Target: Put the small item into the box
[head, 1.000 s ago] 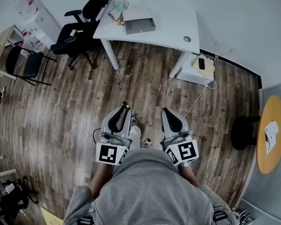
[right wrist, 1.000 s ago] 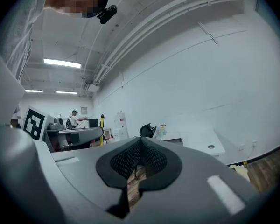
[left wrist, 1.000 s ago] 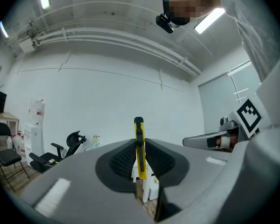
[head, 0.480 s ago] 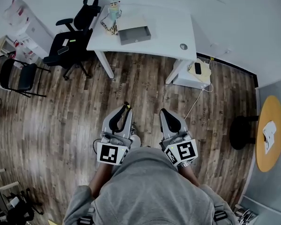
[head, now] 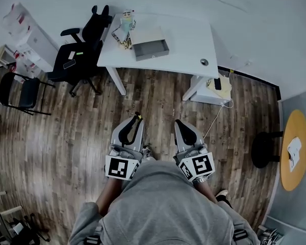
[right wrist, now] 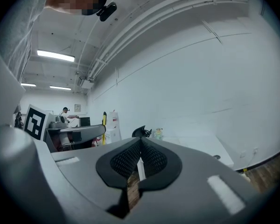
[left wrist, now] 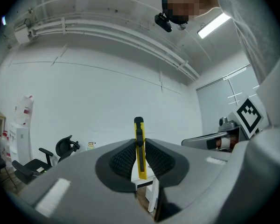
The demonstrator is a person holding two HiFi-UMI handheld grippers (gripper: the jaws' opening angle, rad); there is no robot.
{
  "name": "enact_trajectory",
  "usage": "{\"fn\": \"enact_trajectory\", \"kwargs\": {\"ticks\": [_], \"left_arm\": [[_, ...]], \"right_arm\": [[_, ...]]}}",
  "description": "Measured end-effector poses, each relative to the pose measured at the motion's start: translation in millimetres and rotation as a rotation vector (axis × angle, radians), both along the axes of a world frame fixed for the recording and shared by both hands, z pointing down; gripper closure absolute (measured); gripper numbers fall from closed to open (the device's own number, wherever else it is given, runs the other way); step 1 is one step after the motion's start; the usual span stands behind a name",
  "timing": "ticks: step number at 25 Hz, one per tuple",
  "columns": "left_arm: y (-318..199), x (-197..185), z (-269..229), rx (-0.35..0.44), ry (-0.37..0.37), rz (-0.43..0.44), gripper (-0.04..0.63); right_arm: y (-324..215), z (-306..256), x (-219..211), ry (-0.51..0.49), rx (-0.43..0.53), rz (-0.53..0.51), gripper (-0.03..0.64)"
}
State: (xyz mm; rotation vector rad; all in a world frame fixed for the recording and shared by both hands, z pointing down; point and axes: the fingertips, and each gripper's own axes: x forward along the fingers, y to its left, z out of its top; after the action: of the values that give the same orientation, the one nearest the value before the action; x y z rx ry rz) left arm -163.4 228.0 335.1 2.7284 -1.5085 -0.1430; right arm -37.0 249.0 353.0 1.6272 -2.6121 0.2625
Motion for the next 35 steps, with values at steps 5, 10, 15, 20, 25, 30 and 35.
{"fn": "enact_trajectory", "kwargs": {"ticks": [5,10,15,20,25,30,35], "left_arm": [[-19.9,-17.7,1.8,-0.004,-0.001,-0.005,0.532],[-33.9,-32.2,3.9,-0.016,0.010,-0.023,0.532],[-41.3,-40.9,8.3,-0.032,0.017,-0.034,0.532],[-49.6,-48.6,12.0,-0.034,0.014,-0.061,0.532],[-66.1,-48.3,14.6,-0.042,-0.006,-0.074,0.532],[-89.5,-43.6,14.3,-0.027,0.001,-0.097,0.532],[-119.4,-35.0,16.6,-0.027,-0.013,-0.101,0.532]], "right_arm": [[-19.7,5.1,-16.5,0.001,-0.004,-0.004,0.601],[-35.1,7.6,-29.4,0.004,-0.020,-0.017,0.601],[-46.4,12.9,-34.4,0.006,-0.034,-0.019,0.601],[-57.1,15.9,-37.7,0.006,-0.032,-0.036,0.601],[-78.4,19.3,-36.8,0.008,-0.032,-0.053,0.601],[-103.6,20.7,-33.8,-0.006,-0.038,-0.074,0.601],[-136.9,26.0,-28.2,-0.017,-0.041,-0.088,0.601]]}}
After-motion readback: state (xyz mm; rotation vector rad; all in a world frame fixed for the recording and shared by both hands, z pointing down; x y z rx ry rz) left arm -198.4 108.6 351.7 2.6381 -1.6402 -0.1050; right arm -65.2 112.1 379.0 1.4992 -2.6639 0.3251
